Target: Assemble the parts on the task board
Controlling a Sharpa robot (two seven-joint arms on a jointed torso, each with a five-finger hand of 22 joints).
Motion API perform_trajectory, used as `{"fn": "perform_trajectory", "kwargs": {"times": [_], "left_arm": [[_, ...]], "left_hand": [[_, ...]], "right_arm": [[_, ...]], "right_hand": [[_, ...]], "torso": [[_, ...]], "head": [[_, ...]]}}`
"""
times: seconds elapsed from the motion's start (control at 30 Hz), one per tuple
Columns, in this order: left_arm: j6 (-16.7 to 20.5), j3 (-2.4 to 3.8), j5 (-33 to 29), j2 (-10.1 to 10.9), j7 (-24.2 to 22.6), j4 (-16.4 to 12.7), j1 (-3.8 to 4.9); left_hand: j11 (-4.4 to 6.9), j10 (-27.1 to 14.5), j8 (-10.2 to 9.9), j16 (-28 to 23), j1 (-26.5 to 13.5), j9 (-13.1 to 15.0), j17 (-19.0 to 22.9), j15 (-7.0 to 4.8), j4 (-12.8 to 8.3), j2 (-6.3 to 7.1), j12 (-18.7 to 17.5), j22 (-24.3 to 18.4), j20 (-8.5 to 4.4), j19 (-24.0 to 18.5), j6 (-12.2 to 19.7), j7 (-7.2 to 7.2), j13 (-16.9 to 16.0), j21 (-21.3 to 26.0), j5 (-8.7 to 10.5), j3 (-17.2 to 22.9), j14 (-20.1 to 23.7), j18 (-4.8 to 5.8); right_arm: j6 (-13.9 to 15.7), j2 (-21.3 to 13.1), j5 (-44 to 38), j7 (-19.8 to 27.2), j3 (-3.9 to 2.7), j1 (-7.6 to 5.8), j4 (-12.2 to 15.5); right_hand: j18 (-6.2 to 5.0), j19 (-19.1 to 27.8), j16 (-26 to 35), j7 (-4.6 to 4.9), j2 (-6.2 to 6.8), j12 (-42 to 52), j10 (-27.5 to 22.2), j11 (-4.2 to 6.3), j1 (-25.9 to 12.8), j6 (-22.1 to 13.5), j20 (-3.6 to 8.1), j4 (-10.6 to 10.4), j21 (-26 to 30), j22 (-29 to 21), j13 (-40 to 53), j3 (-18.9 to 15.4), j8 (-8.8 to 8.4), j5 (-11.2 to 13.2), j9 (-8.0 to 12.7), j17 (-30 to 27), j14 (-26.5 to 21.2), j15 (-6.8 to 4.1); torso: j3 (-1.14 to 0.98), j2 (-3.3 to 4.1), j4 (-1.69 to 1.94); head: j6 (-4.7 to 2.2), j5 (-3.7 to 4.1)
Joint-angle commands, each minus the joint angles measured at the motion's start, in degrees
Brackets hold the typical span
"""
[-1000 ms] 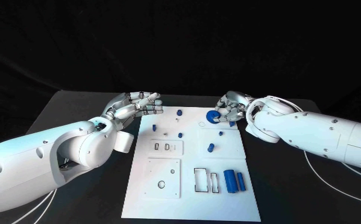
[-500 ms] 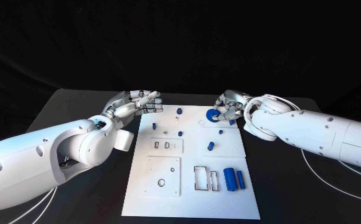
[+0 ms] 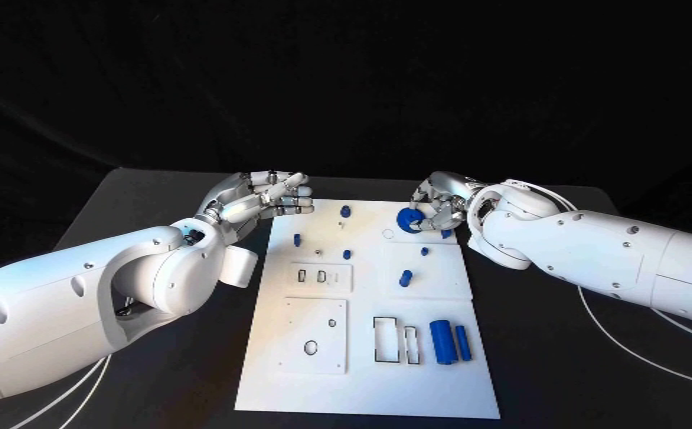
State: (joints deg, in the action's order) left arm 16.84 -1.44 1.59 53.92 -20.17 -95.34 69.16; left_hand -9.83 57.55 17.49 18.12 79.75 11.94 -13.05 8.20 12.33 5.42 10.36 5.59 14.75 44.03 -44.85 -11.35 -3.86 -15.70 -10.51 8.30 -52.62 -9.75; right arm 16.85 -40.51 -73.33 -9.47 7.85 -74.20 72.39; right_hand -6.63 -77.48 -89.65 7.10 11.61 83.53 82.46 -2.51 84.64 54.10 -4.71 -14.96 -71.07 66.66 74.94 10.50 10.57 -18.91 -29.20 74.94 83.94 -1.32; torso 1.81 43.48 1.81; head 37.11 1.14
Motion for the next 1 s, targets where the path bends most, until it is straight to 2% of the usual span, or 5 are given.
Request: {"fn": "perform_trajectory", "kwargs": {"times": [0.03, 0.23, 0.3, 0.57, 1.0], "left_arm": [[-1.1, 0.05, 0.3, -0.1, -0.2, -0.1, 0.07], [-1.2, 0.05, 0.3, -0.1, -0.1, -0.1, 0.07], [-1.2, 0.05, 0.2, 0.0, -0.1, -0.1, 0.07], [-1.3, 0.05, 0.2, -0.1, -0.1, 0.1, 0.07], [-1.3, 0.05, 0.1, -0.5, -0.2, 0.3, 0.06]], "left_hand": [[-0.45, 0.0, -0.3, -0.2, 0.1, 0.1, -0.1, 0.22, 0.1, -0.62, -0.2, -0.1, 0.09, 0.2, 0.4, -1.38, -0.1, 0.3, -0.21, -0.3, 0.3, -0.7], [-0.48, 0.0, -0.3, -0.3, 0.1, 0.1, -0.1, 0.26, 0.2, -0.77, -0.3, -0.1, 0.11, 0.2, 0.4, -1.4, -0.1, 0.4, -0.21, -0.3, 0.4, -0.68], [-0.48, 0.0, -0.3, -0.3, 0.1, 0.1, -0.1, 0.26, 0.2, -0.77, -0.3, -0.1, 0.11, 0.2, 0.4, -1.4, -0.1, 0.4, -0.21, -0.3, 0.4, -0.68], [-0.48, 0.0, -0.3, -0.3, 0.1, 0.1, -0.1, 0.26, 0.2, -0.77, -0.3, -0.1, 0.11, 0.2, 0.4, -1.4, -0.1, 0.4, -0.21, -0.3, 0.4, -0.68], [-0.51, 0.0, -0.3, -0.4, 0.1, 0.1, -0.1, 0.3, 0.2, -0.9, -0.4, -0.2, 0.14, 0.1, 0.5, -1.41, -0.1, 0.4, -0.15, -0.4, 0.6, -0.67]], "right_arm": [[-1.2, 0.0, -3.7, -2.0, 0.28, 0.51, 0.1], [2.3, -0.1, -4.3, -1.6, 0.29, 0.62, 0.8], [4.4, -0.4, -4.2, -0.8, 0.28, 0.63, 1.5], [12.0, -1.6, -7.4, 0.6, 0.1, 0.21, 7.8], [13.2, 2.2, -14.2, -2.0, -0.01, -0.52, 12.2]], "right_hand": [[1.05, -0.3, -0.3, -0.14, -0.05, 0.4, 0.4, 0.1, 0.6, 0.8, 0.0, -0.1, -0.4, 0.2, 4.9, 0.7, 0.4, 0.2, -0.3, 15.1, 6.1, -0.1], [1.11, -0.5, -0.3, -0.6, -0.18, 0.9, 1.0, 0.53, 0.7, 2.2, 0.3, -0.3, -0.7, 0.8, 5.7, 4.0, 0.85, 1.6, -0.9, 15.1, 6.1, -0.45], [1.15, -0.6, -0.3, -0.79, -0.43, 1.2, 1.5, 0.67, -0.8, 2.5, 0.43, -1.1, -0.8, 1.0, 6.3, 5.1, 0.9, 4.8, -1.3, 15.1, 6.1, -0.57], [1.85, -2.4, -0.3, -1.14, -0.01, 2.3, 2.9, 1.02, -0.7, 3.2, 0.73, -0.5, -3.3, 4.2, 8.2, 7.8, 1.05, 4.6, -1.9, 15.1, 6.1, -0.9], [1.83, -2.3, -0.3, -1.15, 0.9, 2.2, 2.8, 1.07, -1.1, 3.2, 0.86, -0.2, -3.2, 4.2, 8.1, 10.2, 0.81, 4.6, -2.1, 15.1, 6.1, -0.99]], "torso": [[-0.01, -0.02, -0.02], [0.0, -0.06, 0.0], [0.0, -0.07, 0.0], [0.06, -0.12, 0.0], [0.05, 0.01, 0.15]], "head": [[0.1, 0.02], [0.04, 0.08], [0.01, 0.07], [-0.3, -0.11], [-0.37, -0.23]]}}
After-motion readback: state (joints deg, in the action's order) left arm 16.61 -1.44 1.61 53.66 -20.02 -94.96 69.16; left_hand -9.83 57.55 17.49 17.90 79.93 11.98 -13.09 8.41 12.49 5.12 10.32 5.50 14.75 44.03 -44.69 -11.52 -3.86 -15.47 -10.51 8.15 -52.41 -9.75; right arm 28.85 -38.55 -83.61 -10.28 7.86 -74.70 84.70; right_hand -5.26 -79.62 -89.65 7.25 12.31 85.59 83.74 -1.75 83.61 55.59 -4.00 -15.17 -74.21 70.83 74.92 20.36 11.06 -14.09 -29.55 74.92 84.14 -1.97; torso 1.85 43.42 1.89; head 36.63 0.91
